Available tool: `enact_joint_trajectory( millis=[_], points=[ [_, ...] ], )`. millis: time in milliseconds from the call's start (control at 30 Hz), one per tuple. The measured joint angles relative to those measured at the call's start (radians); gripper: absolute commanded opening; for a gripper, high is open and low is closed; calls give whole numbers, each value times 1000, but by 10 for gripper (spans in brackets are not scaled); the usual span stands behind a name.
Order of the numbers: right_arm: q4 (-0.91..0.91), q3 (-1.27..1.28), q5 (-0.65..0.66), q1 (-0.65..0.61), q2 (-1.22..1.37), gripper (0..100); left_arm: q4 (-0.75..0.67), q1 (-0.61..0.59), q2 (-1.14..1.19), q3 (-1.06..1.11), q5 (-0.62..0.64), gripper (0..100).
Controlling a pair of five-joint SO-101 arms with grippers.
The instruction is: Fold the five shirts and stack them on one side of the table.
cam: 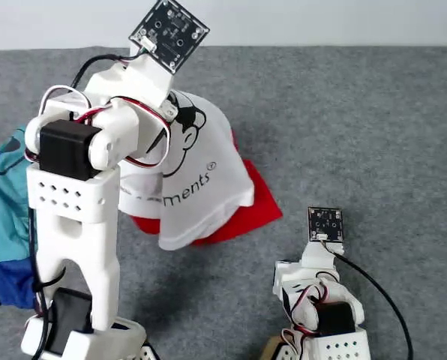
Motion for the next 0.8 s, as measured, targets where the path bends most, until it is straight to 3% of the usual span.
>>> enact_joint_trajectory(
  millis=[100, 267, 400, 500, 667, 800],
  points=[
    [0, 0, 0, 0, 0, 9, 0, 0, 0, -15, -5, 24],
    [0, 0, 0, 0, 0, 9, 2, 0, -23, -23, -5, 189],
    [0, 0, 0, 0, 0, 9, 26, -32, -25, -12, -6, 207],
    [0, 0, 0, 0, 0, 9, 26, -55, -25, 18, -6, 191],
    [0, 0, 0, 0, 0, 9, 26, -68, -25, 52, -18, 0],
    [0, 0, 0, 0, 0, 9, 28, -66, -25, 68, -49, 3]
  ],
)
